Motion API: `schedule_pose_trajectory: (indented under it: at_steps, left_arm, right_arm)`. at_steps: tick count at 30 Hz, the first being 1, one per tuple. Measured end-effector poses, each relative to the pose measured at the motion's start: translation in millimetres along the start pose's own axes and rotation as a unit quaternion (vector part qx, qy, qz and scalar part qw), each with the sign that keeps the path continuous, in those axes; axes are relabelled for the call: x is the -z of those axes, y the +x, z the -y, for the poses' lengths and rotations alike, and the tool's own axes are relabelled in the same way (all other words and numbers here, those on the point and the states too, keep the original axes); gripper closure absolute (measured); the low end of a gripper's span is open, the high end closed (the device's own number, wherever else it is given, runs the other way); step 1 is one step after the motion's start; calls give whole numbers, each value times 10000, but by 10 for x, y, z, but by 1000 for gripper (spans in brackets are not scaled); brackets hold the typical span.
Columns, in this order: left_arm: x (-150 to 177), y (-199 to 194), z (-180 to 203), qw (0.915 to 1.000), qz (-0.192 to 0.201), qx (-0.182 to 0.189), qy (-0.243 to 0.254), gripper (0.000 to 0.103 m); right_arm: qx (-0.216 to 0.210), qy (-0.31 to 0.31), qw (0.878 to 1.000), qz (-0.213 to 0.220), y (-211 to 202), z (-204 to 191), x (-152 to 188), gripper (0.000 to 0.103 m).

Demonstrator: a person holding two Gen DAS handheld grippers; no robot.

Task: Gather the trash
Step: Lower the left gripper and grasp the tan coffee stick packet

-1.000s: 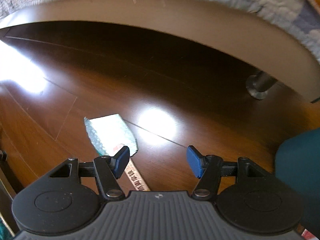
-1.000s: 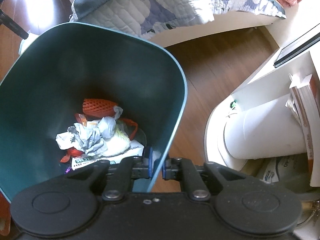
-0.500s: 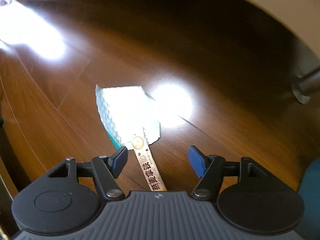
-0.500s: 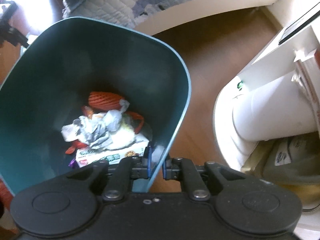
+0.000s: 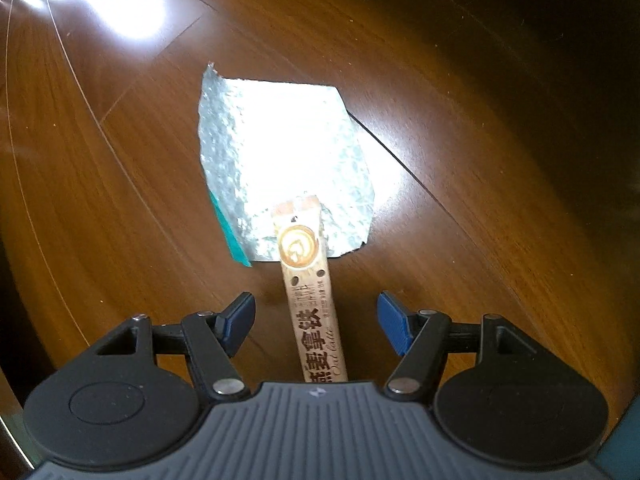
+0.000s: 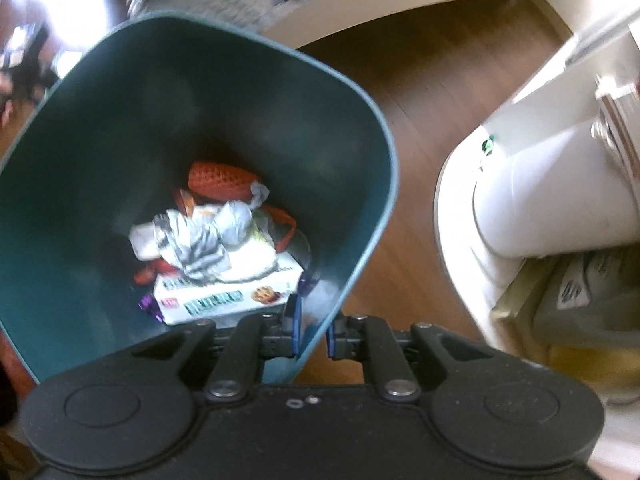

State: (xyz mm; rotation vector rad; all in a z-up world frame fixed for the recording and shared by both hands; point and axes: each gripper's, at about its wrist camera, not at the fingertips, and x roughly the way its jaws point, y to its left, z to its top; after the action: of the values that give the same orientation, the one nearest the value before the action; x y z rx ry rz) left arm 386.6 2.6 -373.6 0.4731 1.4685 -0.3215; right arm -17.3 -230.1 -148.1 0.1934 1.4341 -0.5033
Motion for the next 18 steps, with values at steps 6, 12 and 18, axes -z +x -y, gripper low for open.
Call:
schedule_pose_trajectory:
  at_steps: [6,12,18]
  left_arm:
    - [87,30,66,9998,155,-122,73,36]
    - [123,-1,-11,9997,211,102,-75,67]
    - [184,-15,-68,9995,265,-4,-144,81]
  right_arm:
    - [-210,319,9992,-137,39,92,-13,93]
    - [-680,586,9958,-174,64,32,-79,93]
    - [-923,256,9954,-63,80,-228,-185,93]
